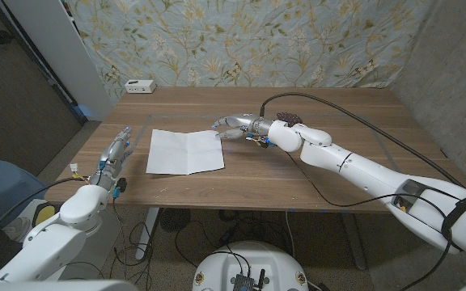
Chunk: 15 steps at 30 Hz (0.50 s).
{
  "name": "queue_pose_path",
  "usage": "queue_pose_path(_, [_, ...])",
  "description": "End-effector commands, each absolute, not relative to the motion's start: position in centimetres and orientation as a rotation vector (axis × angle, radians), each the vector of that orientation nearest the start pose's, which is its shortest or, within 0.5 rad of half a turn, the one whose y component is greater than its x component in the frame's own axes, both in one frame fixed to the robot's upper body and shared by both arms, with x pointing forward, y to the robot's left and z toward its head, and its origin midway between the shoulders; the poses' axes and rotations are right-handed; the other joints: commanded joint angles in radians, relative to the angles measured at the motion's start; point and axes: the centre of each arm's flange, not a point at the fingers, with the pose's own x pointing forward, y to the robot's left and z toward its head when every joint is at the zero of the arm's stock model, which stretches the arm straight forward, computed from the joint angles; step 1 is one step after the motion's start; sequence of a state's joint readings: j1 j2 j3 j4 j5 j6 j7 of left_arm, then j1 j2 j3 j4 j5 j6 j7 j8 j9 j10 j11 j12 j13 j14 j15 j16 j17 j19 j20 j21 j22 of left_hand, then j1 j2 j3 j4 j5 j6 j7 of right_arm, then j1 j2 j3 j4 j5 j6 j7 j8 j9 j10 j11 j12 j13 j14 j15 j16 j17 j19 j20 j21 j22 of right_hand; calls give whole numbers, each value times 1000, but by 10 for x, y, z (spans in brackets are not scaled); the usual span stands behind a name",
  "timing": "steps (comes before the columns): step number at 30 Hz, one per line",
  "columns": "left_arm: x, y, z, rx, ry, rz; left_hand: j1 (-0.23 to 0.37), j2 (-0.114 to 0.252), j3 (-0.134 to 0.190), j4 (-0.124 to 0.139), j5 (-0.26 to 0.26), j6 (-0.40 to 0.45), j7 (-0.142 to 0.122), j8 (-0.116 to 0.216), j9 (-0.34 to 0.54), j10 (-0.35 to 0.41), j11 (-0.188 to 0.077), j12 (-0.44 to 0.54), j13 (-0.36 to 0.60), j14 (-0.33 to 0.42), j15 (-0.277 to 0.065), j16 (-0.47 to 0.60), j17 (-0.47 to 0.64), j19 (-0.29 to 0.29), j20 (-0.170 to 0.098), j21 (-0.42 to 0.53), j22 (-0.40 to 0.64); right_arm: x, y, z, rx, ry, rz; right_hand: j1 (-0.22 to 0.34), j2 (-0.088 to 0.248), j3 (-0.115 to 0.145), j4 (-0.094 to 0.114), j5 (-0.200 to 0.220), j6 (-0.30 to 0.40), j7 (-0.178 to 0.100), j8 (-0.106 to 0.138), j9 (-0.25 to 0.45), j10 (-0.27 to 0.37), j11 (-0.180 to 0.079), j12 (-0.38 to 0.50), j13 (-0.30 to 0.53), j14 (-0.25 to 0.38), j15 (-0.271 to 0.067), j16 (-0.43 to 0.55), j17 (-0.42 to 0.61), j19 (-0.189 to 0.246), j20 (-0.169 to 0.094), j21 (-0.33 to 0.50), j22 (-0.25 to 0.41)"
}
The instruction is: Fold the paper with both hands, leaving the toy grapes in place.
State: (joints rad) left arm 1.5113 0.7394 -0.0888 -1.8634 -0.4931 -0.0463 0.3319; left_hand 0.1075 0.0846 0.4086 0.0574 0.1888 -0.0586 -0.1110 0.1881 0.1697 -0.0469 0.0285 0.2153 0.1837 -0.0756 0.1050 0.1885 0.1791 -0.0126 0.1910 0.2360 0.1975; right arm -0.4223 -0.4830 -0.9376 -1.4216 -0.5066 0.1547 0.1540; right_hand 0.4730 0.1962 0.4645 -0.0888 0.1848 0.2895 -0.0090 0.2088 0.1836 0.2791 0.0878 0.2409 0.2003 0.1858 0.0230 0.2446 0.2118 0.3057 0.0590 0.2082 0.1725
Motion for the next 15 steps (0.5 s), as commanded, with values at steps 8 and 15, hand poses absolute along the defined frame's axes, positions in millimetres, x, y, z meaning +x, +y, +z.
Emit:
queue_pose_path(8, [522, 417, -113, 53, -434, 140, 4, 2, 3, -3, 7, -5, 4, -5, 6, -7, 3, -2, 4, 8, 5, 4, 4, 14, -9, 7, 4, 632, -28, 11, -1499, -793, 552, 14, -5, 7, 3, -2, 18, 0, -2, 4, 13, 1, 1, 2, 12, 1, 4, 5, 9, 2, 1, 2])
queue_pose_path(15, [530, 413, -114, -17, -444, 83, 5, 3, 4, -3, 7, -7, 6, -5, 6, -5, 4, -2, 4, 18, 7, 7, 4, 20, -9, 9, 4, 634, -27, 8, -1507, -785, 560, 15, -5, 8, 5, -2, 21, 1, -2, 4, 17, 1, 1, 2, 12, 2, 3, 6, 9, 2, 1, 2])
